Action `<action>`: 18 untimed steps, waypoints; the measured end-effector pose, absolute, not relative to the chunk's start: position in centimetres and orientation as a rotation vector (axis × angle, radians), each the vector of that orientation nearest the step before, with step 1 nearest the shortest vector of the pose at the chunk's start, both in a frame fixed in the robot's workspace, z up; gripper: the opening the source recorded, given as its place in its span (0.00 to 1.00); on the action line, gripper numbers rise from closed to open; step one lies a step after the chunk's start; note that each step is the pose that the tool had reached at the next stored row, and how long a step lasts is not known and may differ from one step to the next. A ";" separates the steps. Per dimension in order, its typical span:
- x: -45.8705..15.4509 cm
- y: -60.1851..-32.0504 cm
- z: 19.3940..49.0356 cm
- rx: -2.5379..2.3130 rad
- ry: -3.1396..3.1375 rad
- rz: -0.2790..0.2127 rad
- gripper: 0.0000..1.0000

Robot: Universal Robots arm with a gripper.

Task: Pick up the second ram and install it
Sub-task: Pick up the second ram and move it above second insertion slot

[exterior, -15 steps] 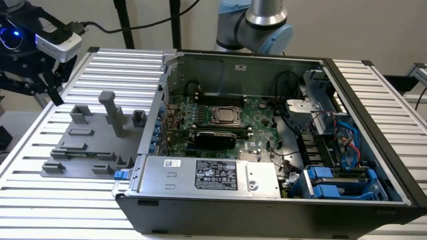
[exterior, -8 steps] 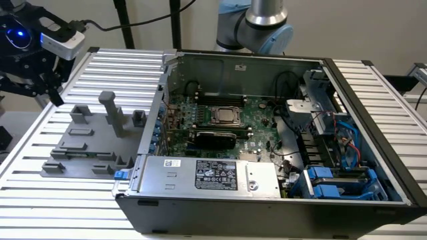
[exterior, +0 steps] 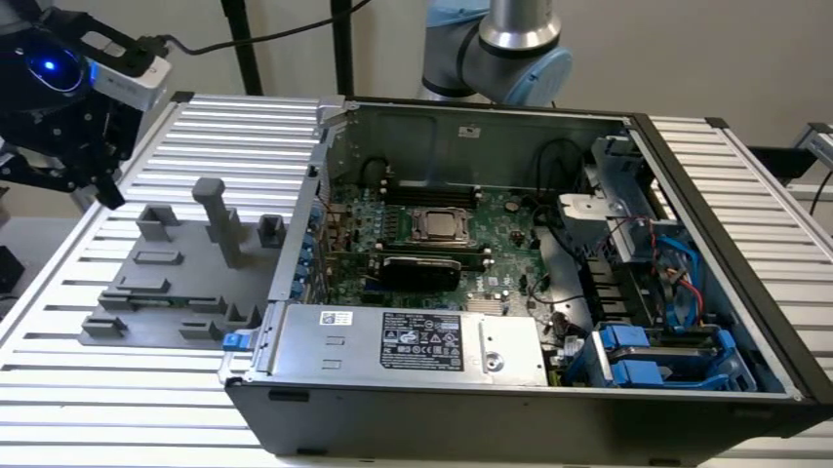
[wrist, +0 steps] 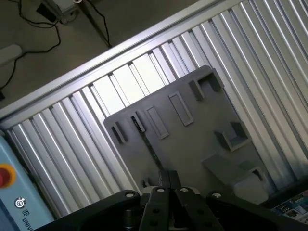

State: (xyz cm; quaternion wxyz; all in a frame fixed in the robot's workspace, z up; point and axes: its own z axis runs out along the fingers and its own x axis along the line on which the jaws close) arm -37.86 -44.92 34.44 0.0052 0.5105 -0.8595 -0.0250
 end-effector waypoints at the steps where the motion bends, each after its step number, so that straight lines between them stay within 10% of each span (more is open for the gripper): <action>1: -37.9 -44.9 34.4 1.625 -2.675 -0.078 0.11; 18: -37.9 -44.9 33.5 2.012 -2.388 -0.074 0.11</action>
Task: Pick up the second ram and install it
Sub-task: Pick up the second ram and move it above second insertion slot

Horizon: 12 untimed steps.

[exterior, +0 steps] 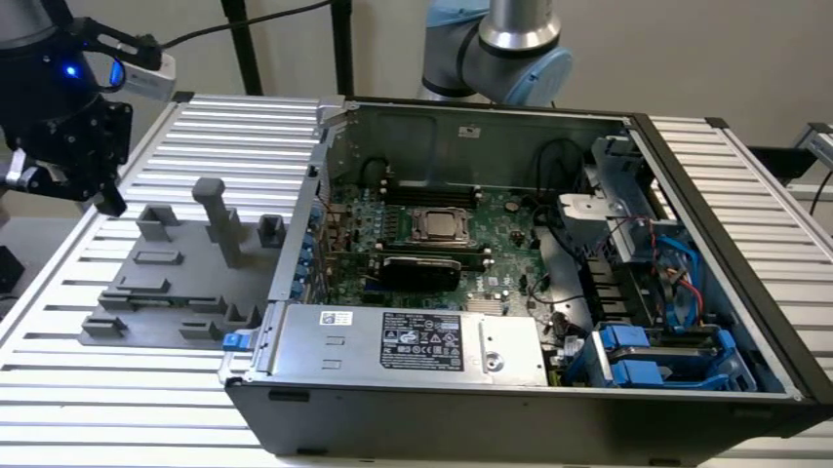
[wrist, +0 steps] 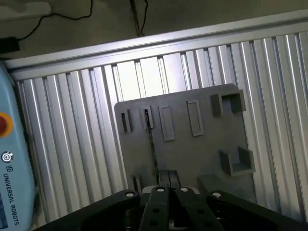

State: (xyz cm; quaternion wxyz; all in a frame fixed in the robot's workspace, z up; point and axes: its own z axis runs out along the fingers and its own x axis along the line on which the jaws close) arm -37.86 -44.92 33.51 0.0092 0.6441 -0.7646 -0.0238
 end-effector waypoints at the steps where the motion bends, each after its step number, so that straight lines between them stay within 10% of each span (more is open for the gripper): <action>1: -37.9 -44.9 33.4 2.033 -2.370 -0.074 0.11; 12: -37.9 -44.9 32.8 2.222 -2.193 -0.062 0.11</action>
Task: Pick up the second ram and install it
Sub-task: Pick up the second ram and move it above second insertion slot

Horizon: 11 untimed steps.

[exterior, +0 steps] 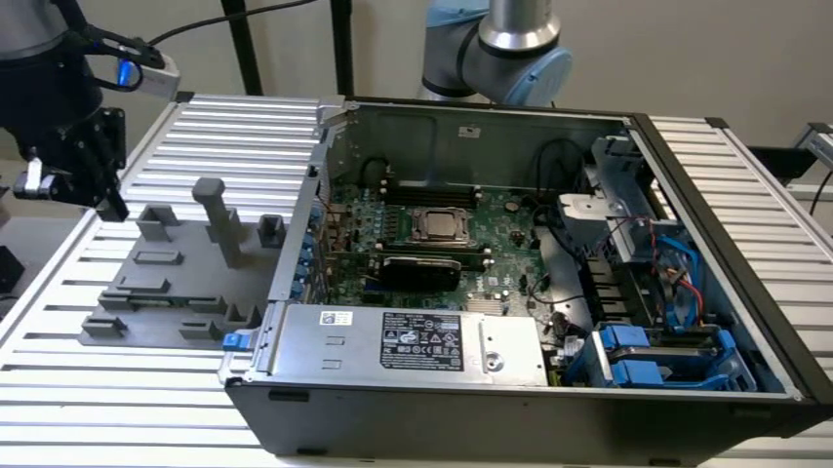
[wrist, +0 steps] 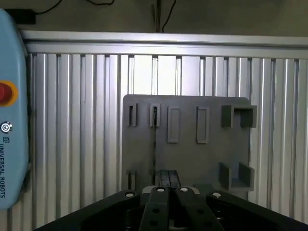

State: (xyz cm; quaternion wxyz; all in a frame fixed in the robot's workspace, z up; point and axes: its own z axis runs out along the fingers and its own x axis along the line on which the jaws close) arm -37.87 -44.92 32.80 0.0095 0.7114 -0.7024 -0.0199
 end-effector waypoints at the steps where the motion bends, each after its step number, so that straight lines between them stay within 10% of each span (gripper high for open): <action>1: -37.9 -44.9 32.7 2.230 -2.187 -0.060 0.11; 11: -37.9 -44.9 31.0 2.249 -2.170 -0.055 0.18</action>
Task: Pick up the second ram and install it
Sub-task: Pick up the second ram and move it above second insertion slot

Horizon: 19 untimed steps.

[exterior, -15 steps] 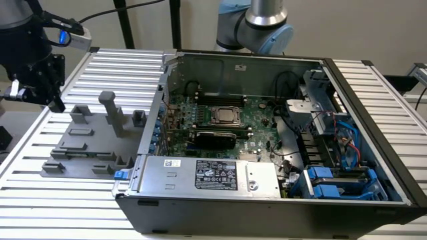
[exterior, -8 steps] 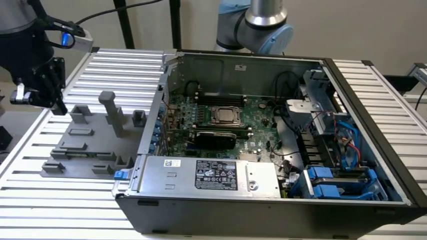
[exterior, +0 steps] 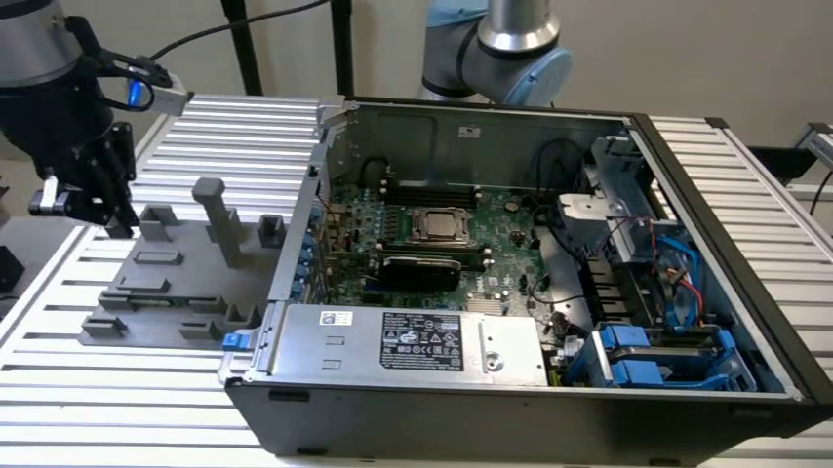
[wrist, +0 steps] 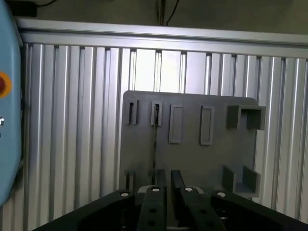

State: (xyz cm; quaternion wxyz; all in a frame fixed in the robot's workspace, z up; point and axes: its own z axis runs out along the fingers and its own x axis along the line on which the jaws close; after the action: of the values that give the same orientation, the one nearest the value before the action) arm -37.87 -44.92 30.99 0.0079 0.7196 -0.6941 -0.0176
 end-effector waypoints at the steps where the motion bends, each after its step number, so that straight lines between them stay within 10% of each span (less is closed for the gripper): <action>1: -37.9 -44.9 30.8 2.249 -2.170 -0.055 0.24; 19: -37.9 -45.2 27.5 2.239 -2.181 -0.055 0.38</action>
State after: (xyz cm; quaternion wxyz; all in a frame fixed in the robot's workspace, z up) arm -37.87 -45.20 27.53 0.0078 0.7162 -0.6976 -0.0176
